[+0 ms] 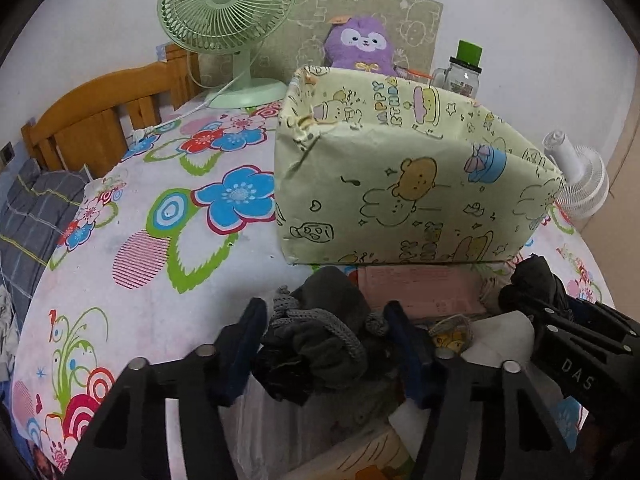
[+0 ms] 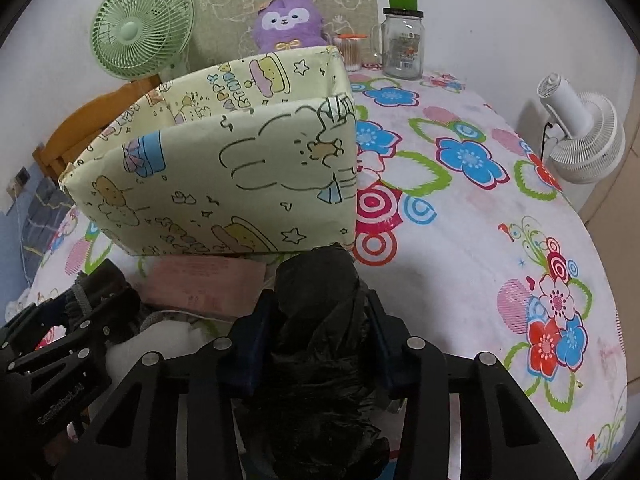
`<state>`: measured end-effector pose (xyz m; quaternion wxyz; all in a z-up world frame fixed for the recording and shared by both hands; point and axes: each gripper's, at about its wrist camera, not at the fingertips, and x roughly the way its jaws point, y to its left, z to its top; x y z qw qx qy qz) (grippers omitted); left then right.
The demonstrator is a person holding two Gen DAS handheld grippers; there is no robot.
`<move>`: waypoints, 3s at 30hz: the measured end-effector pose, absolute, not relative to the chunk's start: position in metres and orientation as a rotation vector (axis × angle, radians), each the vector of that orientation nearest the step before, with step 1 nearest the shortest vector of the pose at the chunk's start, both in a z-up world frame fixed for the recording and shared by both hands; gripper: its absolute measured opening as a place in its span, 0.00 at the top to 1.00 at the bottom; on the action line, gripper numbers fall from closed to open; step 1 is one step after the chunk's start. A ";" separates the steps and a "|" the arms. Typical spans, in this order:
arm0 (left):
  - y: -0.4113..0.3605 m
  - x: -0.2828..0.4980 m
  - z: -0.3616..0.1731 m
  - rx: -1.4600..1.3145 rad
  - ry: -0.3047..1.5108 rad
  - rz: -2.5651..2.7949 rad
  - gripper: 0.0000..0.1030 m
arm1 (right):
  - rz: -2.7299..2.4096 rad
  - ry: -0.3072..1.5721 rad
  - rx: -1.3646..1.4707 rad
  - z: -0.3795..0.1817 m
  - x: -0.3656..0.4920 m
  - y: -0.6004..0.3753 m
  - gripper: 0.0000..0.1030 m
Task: Organize soft objects
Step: 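Grasp the black plastic-wrapped bundle with the right gripper while the left grasps the grey sock, then carry both items over the yellow box while the left gripper releases the grey sock inside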
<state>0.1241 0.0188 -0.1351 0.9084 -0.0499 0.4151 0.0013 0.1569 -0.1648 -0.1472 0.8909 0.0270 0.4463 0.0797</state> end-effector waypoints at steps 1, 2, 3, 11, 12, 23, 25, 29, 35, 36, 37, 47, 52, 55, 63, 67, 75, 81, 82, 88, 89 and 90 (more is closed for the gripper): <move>0.019 0.124 -0.134 -0.104 0.851 -0.004 0.46 | 0.165 0.925 0.056 -0.146 0.157 -0.165 0.56; 0.018 0.124 -0.134 -0.100 0.851 -0.009 0.47 | 0.163 0.921 0.055 -0.145 0.157 -0.164 0.56; 0.018 0.124 -0.134 -0.097 0.851 -0.010 0.48 | 0.163 0.919 0.056 -0.143 0.157 -0.165 0.56; 0.020 0.115 -0.117 -0.110 0.814 -0.019 0.50 | 0.165 0.870 0.035 -0.124 0.149 -0.161 0.57; 0.020 0.113 -0.114 -0.114 0.809 -0.025 0.50 | 0.169 0.866 0.034 -0.121 0.147 -0.160 0.57; 0.008 0.098 -0.082 -0.085 0.748 -0.035 0.50 | 0.222 0.795 0.066 -0.086 0.131 -0.158 0.57; 0.006 0.097 -0.078 -0.083 0.742 -0.034 0.50 | 0.224 0.785 0.071 -0.081 0.128 -0.159 0.57; 0.002 0.092 -0.066 -0.074 0.724 -0.034 0.50 | 0.228 0.762 0.083 -0.069 0.122 -0.161 0.57; -0.003 0.085 -0.051 -0.061 0.695 -0.046 0.50 | 0.239 0.728 0.094 -0.050 0.115 -0.166 0.57; -0.004 0.085 -0.049 -0.060 0.692 -0.046 0.50 | 0.240 0.723 0.094 -0.048 0.114 -0.166 0.57; -0.004 0.084 -0.047 -0.059 0.689 -0.047 0.50 | 0.243 0.720 0.093 -0.046 0.113 -0.167 0.57; -0.007 0.079 -0.025 -0.049 0.646 -0.042 0.50 | 0.259 0.681 0.091 -0.025 0.110 -0.166 0.57; -0.007 0.081 -0.017 -0.034 0.632 -0.039 0.50 | 0.261 0.669 0.089 -0.019 0.113 -0.165 0.57; -0.005 0.085 -0.015 -0.034 0.630 -0.040 0.50 | 0.263 0.665 0.087 -0.016 0.116 -0.164 0.57; -0.001 0.101 -0.005 -0.032 0.615 -0.044 0.50 | 0.264 0.646 0.089 -0.005 0.130 -0.161 0.57; 0.001 0.113 0.000 -0.034 0.608 -0.045 0.50 | 0.262 0.640 0.090 -0.001 0.141 -0.159 0.57; 0.003 0.140 0.002 -0.031 0.608 -0.042 0.50 | 0.261 0.638 0.095 0.004 0.168 -0.157 0.57; 0.005 0.163 -0.002 -0.034 0.625 -0.042 0.50 | 0.256 0.648 0.091 0.001 0.187 -0.154 0.57; 0.005 0.166 -0.002 -0.032 0.627 -0.042 0.50 | 0.255 0.648 0.089 0.000 0.190 -0.154 0.57; 0.005 0.187 -0.009 -0.025 0.650 -0.040 0.50 | 0.250 0.660 0.088 -0.005 0.214 -0.151 0.57; 0.005 0.191 -0.011 -0.022 0.656 -0.039 0.50 | 0.249 0.665 0.089 -0.007 0.219 -0.151 0.57; 0.005 0.193 -0.012 -0.020 0.661 -0.039 0.50 | 0.248 0.667 0.090 -0.008 0.222 -0.151 0.57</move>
